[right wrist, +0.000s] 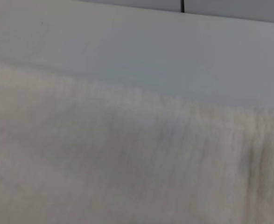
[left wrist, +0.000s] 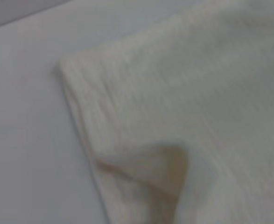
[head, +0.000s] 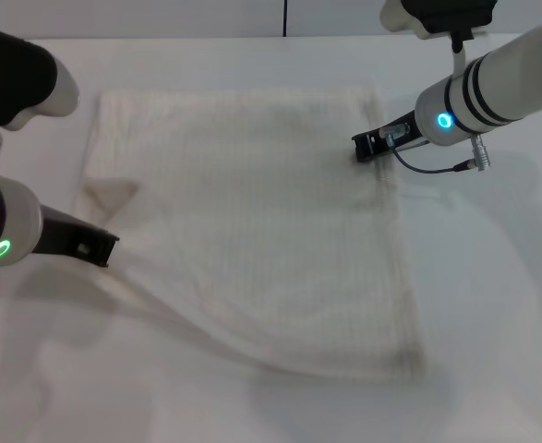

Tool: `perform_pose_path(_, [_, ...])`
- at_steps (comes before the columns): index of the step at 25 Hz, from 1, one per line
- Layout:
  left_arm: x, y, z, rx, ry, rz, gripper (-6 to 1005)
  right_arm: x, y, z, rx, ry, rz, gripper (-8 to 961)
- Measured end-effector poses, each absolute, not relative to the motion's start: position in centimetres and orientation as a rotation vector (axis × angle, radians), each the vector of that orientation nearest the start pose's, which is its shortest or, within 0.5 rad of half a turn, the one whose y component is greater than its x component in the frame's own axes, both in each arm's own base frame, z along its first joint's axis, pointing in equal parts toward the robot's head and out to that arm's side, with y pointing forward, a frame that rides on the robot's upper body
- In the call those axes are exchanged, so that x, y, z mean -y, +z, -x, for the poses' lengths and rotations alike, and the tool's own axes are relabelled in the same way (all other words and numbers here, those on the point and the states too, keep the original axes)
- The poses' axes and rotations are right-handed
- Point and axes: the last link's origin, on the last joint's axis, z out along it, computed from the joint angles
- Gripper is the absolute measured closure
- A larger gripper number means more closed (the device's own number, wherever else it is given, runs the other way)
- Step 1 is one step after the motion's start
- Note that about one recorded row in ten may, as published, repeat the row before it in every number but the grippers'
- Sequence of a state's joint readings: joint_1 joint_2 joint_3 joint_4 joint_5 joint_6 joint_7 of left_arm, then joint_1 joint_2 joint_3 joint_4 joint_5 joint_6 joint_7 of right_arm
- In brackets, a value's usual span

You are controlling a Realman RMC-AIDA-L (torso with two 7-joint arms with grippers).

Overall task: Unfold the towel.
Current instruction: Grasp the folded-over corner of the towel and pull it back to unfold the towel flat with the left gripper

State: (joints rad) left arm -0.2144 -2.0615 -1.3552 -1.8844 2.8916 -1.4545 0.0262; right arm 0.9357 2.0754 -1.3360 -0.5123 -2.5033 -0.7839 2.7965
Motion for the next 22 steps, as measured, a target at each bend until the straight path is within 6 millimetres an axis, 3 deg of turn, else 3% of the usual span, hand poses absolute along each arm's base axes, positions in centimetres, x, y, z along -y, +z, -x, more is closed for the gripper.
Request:
perform_pose_path(17, [-28.2,0.8,19.4,1.109,0.463,2.132,939,-44.0,-6.8,-20.5,-1.292,-0.145,2.199,844])
perform_pose_path(22, [-28.0,0.6,20.1,1.131,0.49,2.124,843,-44.0,-6.8,-20.4,-1.291,-0.145,2.2,841])
